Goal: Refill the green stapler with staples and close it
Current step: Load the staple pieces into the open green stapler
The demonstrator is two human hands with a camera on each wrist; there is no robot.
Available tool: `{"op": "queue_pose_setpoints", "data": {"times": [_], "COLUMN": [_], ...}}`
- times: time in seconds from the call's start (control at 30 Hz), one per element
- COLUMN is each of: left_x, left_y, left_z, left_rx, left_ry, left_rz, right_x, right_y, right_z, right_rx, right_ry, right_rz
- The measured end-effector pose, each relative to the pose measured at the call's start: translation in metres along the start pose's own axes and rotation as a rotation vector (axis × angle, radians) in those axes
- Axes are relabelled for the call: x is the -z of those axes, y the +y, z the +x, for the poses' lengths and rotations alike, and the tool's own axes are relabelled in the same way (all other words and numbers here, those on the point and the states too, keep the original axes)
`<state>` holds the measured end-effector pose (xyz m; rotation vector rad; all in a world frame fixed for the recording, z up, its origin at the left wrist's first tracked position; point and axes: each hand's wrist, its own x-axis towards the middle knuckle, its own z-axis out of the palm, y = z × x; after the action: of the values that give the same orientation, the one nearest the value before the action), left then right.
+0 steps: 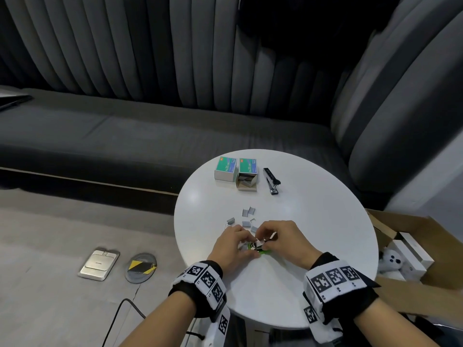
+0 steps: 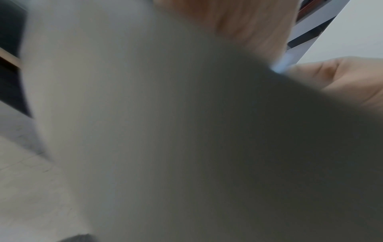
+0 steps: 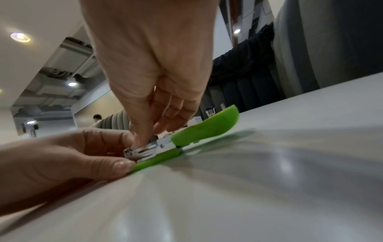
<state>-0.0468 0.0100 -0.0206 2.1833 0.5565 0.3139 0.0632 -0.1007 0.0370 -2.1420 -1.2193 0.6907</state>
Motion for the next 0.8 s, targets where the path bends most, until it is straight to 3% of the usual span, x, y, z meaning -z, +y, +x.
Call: {"op": "queue_pose_setpoints", "data": {"times": [0.57, 0.8], "left_x": [0.0018, 0.0005], "left_y": [0.0014, 0.0008], "left_z": [0.0003, -0.0003], "left_rx": [0.003, 0.015], "left_ry": [-0.018, -0.01], "left_rz": [0.023, 0.025], "right_x": [0.0029, -0.0035], "right_y": [0.0033, 0.0052], "right_z": [0.0005, 0.0039], "right_rx": [0.012, -0.003], "right_ry": [-0.004, -0.006], "right_rz": [0.065, -0.027]}}
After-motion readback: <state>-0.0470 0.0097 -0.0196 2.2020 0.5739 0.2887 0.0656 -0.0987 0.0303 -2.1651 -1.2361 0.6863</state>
